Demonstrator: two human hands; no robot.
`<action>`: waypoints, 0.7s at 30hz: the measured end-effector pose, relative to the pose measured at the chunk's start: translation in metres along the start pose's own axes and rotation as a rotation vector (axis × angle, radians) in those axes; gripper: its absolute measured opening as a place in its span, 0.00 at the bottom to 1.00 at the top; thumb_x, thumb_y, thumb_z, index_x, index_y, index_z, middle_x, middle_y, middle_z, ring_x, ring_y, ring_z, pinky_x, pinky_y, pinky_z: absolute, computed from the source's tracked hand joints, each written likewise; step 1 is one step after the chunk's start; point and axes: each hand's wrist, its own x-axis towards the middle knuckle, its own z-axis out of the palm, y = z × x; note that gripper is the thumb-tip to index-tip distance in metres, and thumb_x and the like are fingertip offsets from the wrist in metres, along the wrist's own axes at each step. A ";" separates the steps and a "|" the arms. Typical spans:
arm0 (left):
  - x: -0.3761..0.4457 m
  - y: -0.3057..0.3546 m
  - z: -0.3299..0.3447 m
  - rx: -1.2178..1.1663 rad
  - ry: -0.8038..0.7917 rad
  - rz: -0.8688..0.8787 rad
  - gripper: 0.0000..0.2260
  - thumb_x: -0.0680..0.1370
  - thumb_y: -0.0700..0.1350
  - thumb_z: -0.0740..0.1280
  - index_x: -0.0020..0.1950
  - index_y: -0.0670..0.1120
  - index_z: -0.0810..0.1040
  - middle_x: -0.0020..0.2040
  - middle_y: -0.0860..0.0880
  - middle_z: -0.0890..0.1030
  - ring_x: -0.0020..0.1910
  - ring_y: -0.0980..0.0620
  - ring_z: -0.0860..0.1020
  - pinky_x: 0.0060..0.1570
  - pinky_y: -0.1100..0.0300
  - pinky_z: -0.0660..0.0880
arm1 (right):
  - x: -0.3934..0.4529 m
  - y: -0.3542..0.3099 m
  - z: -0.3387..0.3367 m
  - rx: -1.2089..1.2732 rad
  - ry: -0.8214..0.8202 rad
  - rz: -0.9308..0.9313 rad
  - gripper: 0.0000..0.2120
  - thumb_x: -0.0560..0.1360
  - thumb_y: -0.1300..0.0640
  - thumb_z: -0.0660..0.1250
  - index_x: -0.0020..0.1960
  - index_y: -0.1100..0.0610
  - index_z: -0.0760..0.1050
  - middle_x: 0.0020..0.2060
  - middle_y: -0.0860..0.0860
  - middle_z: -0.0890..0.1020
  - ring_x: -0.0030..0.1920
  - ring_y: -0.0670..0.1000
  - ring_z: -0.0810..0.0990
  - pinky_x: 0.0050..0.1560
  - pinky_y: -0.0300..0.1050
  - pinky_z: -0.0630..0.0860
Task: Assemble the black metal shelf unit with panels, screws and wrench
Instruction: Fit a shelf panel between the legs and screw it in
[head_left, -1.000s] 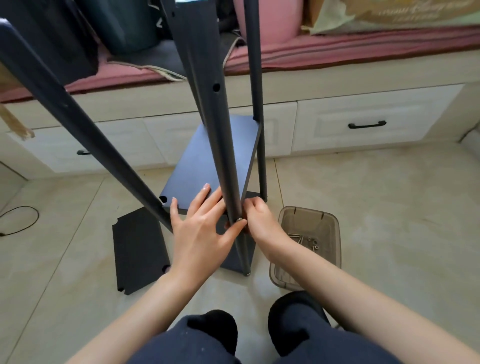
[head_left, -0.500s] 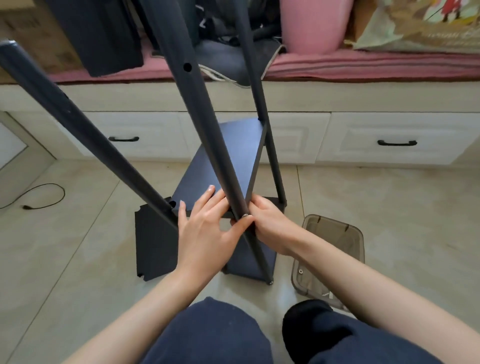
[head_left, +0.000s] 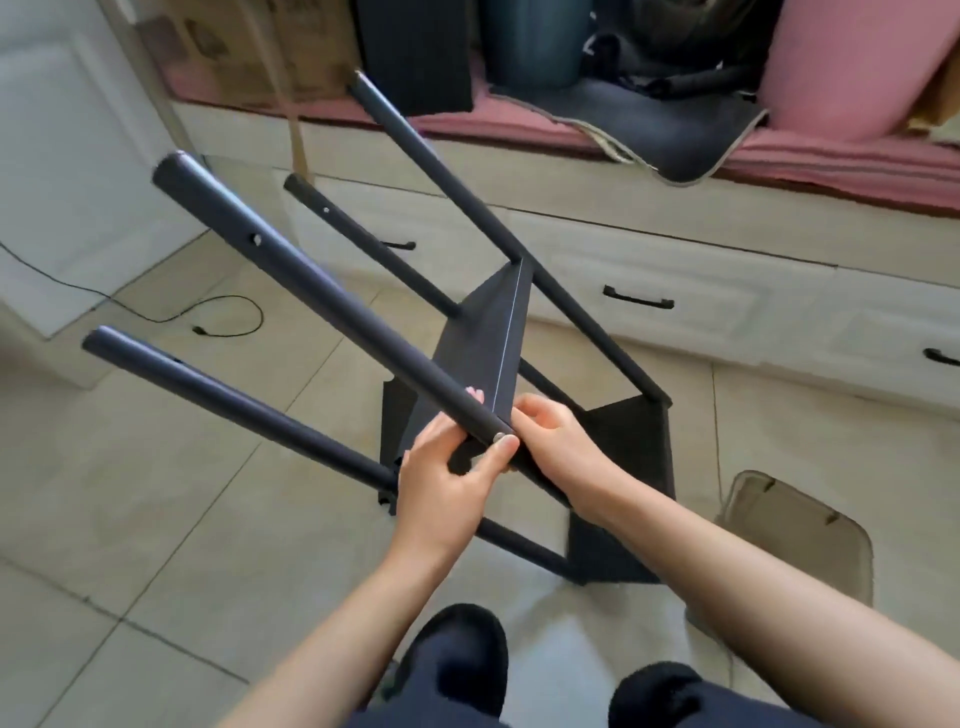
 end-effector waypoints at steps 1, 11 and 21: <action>-0.002 -0.009 -0.006 -0.042 0.011 -0.027 0.15 0.77 0.49 0.74 0.64 0.58 0.80 0.59 0.67 0.80 0.62 0.64 0.77 0.65 0.54 0.76 | 0.004 0.004 0.008 -0.044 0.010 0.001 0.10 0.83 0.53 0.60 0.55 0.57 0.77 0.49 0.58 0.83 0.49 0.54 0.84 0.46 0.49 0.83; -0.020 -0.085 -0.043 -0.221 0.127 -0.198 0.18 0.78 0.50 0.72 0.67 0.59 0.78 0.56 0.59 0.85 0.56 0.64 0.81 0.50 0.76 0.73 | 0.025 0.046 0.078 -0.328 0.084 -0.092 0.02 0.81 0.49 0.62 0.50 0.46 0.73 0.42 0.47 0.81 0.43 0.48 0.84 0.48 0.53 0.83; -0.044 -0.150 -0.060 -0.308 0.237 -0.317 0.27 0.71 0.60 0.71 0.65 0.46 0.81 0.53 0.51 0.87 0.56 0.55 0.83 0.53 0.69 0.75 | 0.030 0.081 0.121 -0.609 0.019 -0.070 0.04 0.81 0.46 0.59 0.51 0.45 0.70 0.35 0.42 0.79 0.38 0.43 0.80 0.46 0.49 0.79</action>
